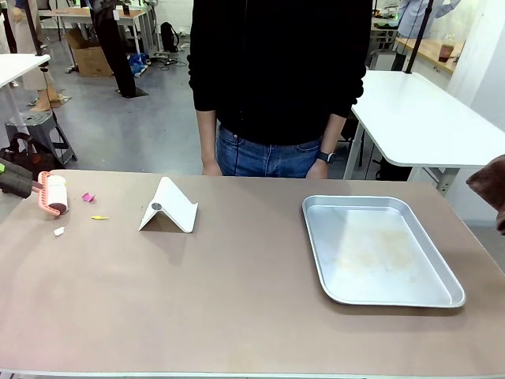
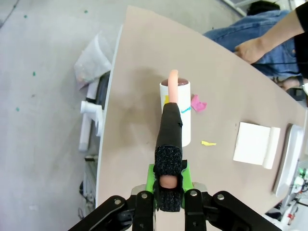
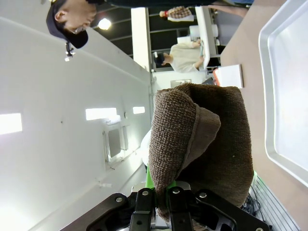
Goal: Clean the surface of the table.
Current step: Clean the area not pointed to by the person.
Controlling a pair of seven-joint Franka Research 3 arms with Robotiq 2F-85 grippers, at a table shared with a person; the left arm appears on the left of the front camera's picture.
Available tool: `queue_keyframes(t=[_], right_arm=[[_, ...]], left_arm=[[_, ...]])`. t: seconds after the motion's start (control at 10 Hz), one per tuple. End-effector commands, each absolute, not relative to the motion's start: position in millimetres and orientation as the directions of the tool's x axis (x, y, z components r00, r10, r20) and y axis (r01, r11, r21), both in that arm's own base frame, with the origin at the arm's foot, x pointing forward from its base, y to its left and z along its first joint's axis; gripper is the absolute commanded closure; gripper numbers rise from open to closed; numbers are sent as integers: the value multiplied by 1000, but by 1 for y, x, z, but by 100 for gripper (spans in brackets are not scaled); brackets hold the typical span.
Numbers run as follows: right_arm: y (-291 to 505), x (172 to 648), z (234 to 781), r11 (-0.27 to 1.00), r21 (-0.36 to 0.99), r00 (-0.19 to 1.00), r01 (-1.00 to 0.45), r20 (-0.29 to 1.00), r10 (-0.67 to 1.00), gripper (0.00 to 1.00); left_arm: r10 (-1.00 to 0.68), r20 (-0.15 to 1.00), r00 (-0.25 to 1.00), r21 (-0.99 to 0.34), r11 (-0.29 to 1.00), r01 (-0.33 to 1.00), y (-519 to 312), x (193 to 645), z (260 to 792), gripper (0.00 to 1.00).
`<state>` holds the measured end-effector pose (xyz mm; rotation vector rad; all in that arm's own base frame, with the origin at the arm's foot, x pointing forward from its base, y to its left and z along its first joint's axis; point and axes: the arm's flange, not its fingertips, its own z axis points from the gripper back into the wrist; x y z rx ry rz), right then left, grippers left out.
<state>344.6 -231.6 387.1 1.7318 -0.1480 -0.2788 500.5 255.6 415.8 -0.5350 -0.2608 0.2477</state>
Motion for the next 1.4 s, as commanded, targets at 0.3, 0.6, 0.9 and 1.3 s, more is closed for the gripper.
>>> queue_keyframes(t=[0.3,0.6,0.9,1.3], right_arm=[[-233,343,391,-194,980,964,50,-98,-248,100],[-233,343,391,-194,980,964,50,-98,-248,100],[-233,343,391,-194,980,964,50,-98,-248,100],[-233,343,391,-194,980,964,50,-98,-248,100]], left_arm=[[250,39,968,-556,810,-187,241,524,408,95],[201,-33,979,-547,816,-186,230,547,396,95],[201,-86,976,-539,814,-215,230,576,391,95],[179,-104,978,-585,784,-206,224,594,393,95]])
